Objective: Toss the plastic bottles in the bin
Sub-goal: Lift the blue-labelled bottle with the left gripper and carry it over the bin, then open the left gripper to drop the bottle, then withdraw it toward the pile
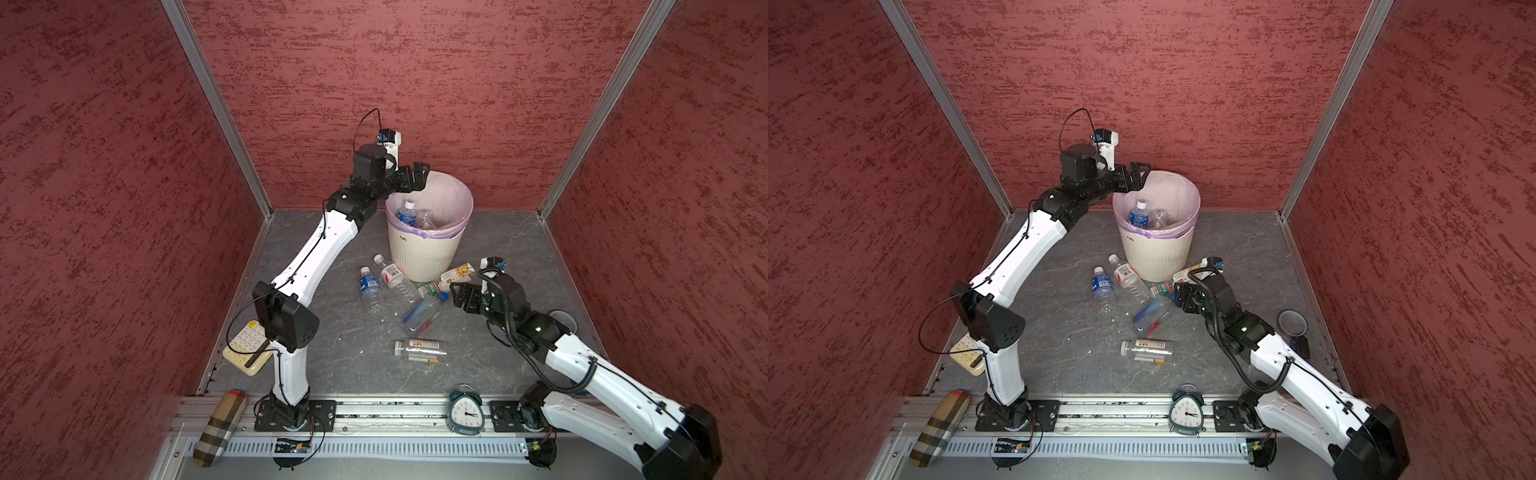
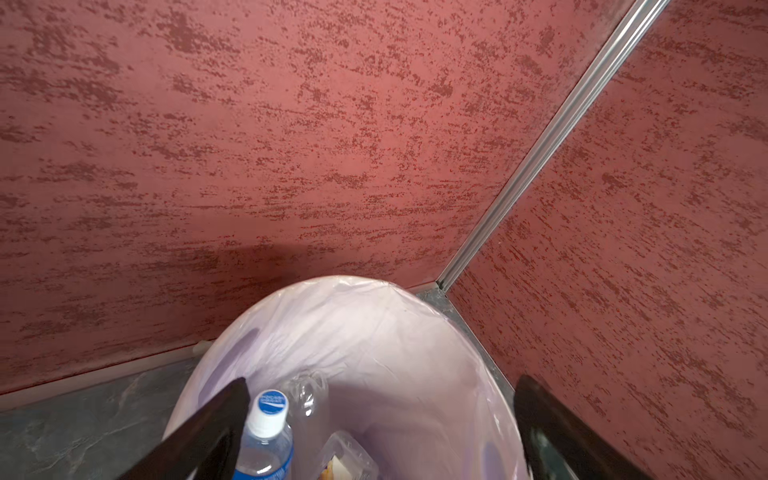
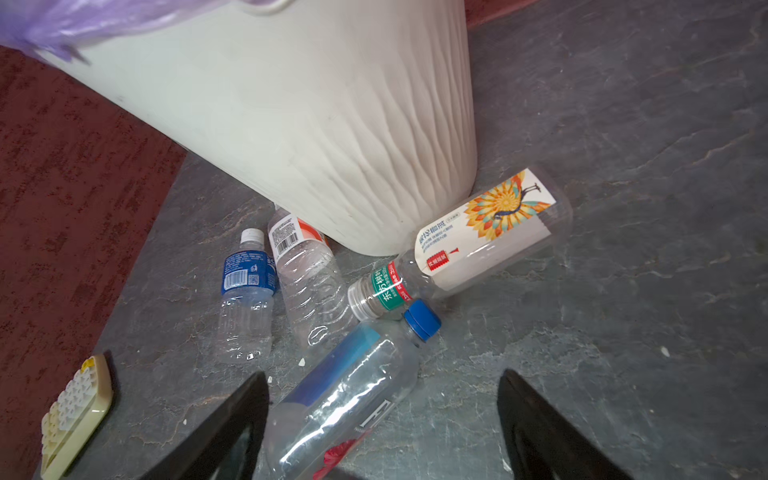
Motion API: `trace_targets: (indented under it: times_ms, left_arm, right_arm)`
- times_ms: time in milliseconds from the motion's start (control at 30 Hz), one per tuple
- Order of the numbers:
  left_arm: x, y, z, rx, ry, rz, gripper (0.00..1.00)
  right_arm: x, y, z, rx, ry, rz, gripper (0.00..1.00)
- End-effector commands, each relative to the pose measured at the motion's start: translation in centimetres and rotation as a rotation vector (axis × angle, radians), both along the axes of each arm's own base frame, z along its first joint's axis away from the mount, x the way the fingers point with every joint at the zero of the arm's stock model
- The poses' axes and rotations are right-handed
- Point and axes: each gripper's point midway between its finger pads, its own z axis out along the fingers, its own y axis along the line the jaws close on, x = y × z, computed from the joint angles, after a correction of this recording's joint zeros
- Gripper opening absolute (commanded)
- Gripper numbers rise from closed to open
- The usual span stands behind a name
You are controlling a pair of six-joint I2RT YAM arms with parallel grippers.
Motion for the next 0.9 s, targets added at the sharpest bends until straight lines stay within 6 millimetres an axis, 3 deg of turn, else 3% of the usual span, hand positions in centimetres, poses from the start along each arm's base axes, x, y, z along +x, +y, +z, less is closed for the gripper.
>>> trace_targets:
  times_ms: [0, 167, 367, 867]
  left_arm:
    - [-2.5, 1.1, 4.0, -0.028, -0.104, -0.011, 0.99]
    - [-4.4, 2.7, 3.6, -0.010, -0.115, 0.012, 0.99]
    - [-6.1, 4.5, 1.8, 0.014, -0.098, 0.043, 0.99]
    - [-9.6, 7.6, -6.7, 0.034, 0.043, 0.093, 0.99]
  right_arm:
    - [0.2, -0.7, -1.3, -0.031, 0.045, -0.056, 0.90]
    - [1.3, -0.5, -2.3, -0.068, 0.097, -0.097, 0.95]
    - [2.1, 1.2, -3.0, -0.033, 0.127, -0.063, 0.95]
    - [1.2, 4.5, -4.6, -0.014, 0.201, 0.009, 0.94]
